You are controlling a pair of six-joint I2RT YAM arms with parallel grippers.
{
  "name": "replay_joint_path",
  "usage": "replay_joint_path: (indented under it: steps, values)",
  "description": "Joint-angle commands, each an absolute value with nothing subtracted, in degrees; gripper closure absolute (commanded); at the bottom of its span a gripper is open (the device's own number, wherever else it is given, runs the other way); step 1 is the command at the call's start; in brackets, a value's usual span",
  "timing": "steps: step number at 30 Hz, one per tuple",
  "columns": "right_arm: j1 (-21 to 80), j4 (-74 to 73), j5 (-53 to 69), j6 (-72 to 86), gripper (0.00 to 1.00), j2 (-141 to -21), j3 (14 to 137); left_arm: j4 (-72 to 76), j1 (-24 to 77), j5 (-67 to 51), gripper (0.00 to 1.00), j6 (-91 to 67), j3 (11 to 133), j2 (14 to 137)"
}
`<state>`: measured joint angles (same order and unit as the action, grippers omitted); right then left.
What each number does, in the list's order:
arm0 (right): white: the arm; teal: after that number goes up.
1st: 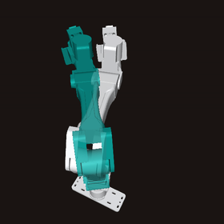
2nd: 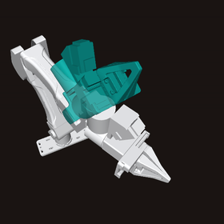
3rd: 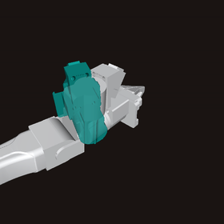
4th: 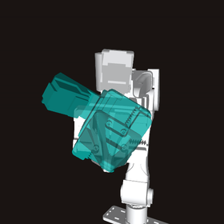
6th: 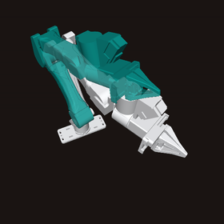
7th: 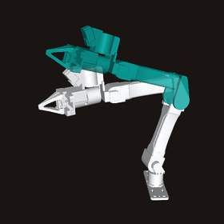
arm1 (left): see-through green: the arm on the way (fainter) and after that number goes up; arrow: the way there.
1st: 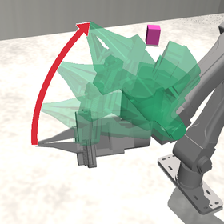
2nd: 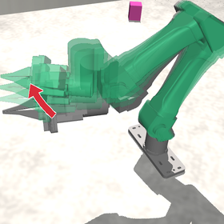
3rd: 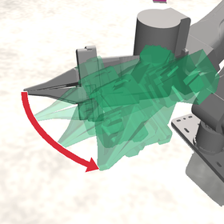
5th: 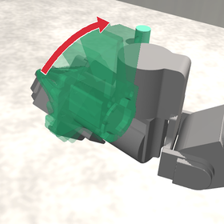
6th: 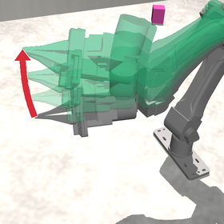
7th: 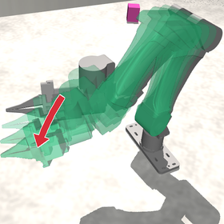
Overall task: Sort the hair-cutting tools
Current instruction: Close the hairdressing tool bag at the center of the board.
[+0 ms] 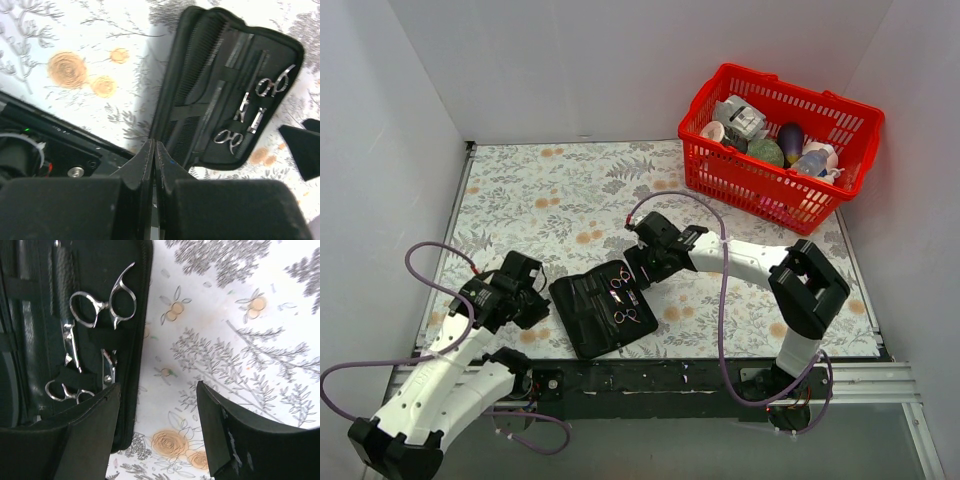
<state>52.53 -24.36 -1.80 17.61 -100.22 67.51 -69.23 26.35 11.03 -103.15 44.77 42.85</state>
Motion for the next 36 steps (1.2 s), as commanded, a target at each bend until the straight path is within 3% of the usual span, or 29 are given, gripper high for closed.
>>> replay_joint_path:
  steps: [1,19,36]
  values:
    - [50.8,-20.13,-2.02,16.26,0.3,-99.23,68.56,-77.34,26.1,16.52,1.0,-108.01,44.65,42.62]
    - [49.75,-15.56,1.23,14.59,0.29,-94.92,60.56,-62.59,26.02,9.77,1.0,-109.16,39.39,59.23]
    - [47.64,-15.47,4.3,14.15,0.29,-97.47,62.23,-50.46,26.19,8.62,1.0,-112.67,29.27,62.39]
